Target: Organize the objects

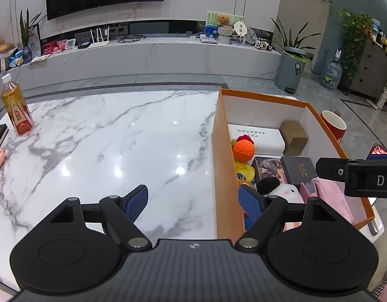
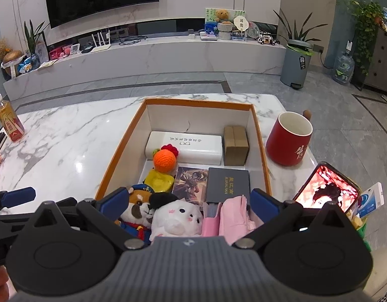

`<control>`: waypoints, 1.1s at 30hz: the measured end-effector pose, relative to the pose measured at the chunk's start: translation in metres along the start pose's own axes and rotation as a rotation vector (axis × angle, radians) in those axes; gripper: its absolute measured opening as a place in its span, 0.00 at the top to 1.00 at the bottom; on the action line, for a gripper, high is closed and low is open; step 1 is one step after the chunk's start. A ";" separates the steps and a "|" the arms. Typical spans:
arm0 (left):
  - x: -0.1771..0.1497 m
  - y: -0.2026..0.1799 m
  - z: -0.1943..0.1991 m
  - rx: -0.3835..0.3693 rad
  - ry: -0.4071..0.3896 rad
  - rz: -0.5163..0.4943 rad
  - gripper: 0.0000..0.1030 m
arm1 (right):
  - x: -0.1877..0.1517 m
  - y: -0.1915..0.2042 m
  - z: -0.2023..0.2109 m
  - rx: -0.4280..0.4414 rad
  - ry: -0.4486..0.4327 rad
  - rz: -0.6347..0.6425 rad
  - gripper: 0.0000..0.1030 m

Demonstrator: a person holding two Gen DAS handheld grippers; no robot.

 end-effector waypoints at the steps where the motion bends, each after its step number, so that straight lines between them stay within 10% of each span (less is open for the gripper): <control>1: 0.000 0.000 0.000 -0.001 0.000 0.001 0.10 | 0.000 0.001 0.000 0.002 0.001 0.003 0.01; 33: -0.003 -0.003 0.002 -0.007 0.003 -0.041 0.10 | 0.000 -0.007 -0.004 0.024 0.027 -0.018 0.01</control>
Point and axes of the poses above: each gripper's, at about its wrist camera, not at the fingertips, and z roughly against the way its jaws point, y to its left, x to its top, the point moved 2 cm from there along -z, roughly the way its jaws point, and after that the axes turned 12 degrees about -z, right-handed, at the moved point
